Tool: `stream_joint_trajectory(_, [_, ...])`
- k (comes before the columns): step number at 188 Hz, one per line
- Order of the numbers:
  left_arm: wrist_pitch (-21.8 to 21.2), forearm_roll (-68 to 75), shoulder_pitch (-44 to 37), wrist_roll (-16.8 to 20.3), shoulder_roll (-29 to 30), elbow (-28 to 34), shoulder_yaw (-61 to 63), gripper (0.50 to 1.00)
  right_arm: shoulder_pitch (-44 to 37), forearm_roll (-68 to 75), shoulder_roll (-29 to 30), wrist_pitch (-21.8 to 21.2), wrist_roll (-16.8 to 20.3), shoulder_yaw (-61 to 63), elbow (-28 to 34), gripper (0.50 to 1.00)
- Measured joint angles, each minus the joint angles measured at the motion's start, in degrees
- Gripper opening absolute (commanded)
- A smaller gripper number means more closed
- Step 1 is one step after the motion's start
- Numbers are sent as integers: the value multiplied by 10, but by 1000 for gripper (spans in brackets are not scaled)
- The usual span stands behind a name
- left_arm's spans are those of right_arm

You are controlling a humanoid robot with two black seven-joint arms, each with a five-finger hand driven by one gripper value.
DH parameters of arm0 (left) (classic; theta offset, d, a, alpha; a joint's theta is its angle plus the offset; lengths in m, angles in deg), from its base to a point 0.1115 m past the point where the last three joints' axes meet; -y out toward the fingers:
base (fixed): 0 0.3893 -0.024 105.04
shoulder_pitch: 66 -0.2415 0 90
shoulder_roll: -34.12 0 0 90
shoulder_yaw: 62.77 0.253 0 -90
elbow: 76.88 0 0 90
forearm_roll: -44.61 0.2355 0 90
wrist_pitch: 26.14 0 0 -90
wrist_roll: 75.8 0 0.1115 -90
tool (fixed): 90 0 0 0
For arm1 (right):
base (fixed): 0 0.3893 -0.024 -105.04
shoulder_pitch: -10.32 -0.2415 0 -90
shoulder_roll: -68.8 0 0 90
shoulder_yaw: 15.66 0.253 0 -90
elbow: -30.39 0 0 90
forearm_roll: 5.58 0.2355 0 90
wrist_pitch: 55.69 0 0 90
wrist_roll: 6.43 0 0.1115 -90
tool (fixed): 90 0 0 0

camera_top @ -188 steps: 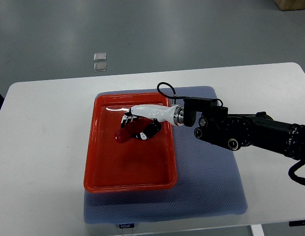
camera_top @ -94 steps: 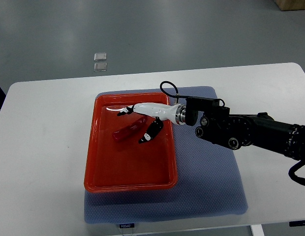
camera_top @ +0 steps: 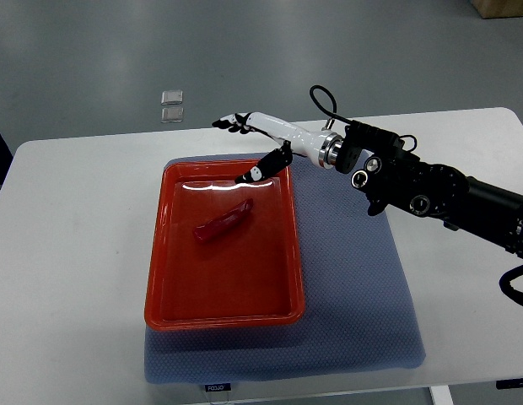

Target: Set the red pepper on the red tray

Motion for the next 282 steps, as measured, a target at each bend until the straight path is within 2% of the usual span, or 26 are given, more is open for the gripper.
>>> stream_joint_trajectory(40, [0,0,0,0,0,0,0,1000,44,162,-9,5,0,117,-3,907])
stream_joint_trajectory(107, [0,0,0,0,0,0,0,1000,142,331,-4,13,5,284,-20,911])
stream_joint_trajectory(143, [0,0,0,0,0,0,0,1000,160,408,7,48,5,299,-50,913])
stream_joint_trajectory(189, [0,0,-1,0,0,0,1,1000,163,499,12,35,3,300,-56,913])
stream_joint_trajectory(245, [0,0,0,0,0,0,1,1000,168,506,12,29,-3,303,-59,913])
stream_joint_trajectory(282, [0,0,-1,0,0,0,1,1000,171,506,10,29,-11,303,-85,913])
